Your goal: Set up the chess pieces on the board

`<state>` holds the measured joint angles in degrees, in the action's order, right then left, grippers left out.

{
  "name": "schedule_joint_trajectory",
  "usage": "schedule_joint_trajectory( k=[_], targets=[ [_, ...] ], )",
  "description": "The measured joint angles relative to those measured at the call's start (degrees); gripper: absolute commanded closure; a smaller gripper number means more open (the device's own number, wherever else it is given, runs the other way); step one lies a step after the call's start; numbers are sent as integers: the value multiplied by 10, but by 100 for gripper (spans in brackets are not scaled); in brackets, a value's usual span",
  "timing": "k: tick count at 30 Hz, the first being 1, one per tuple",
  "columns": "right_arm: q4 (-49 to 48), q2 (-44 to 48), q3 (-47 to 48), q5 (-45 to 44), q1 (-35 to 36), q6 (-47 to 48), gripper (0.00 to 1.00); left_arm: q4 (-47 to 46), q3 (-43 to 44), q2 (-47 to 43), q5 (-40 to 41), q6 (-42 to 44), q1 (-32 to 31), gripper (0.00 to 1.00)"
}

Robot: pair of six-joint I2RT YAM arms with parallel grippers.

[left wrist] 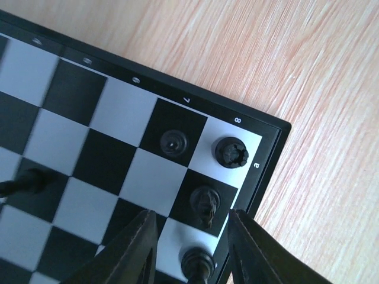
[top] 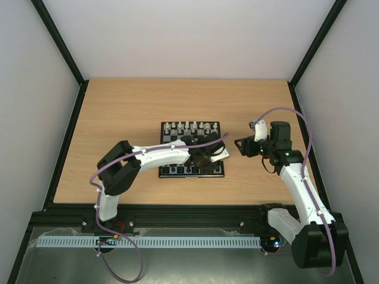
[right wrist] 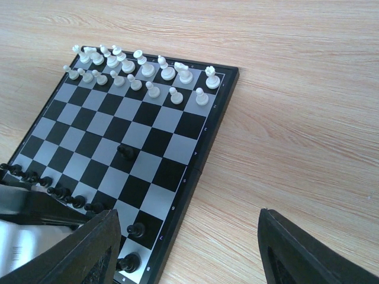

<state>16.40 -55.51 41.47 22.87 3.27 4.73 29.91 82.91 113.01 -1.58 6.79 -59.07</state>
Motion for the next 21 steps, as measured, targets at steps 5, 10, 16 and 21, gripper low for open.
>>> schedule_joint_trajectory(
  k=[5,10,16,21],
  targets=[
    [0,0,0,1,0,0,36,5,-14,-51,9,1,4,58],
    [0,0,0,2,0,0,36,8,-56,-90,22,3,6,54],
    [0,0,0,3,0,0,36,14,-80,-90,26,5,6,53],
    [0,0,0,3,0,0,36,12,-80,-76,45,8,1,54]
  ],
)
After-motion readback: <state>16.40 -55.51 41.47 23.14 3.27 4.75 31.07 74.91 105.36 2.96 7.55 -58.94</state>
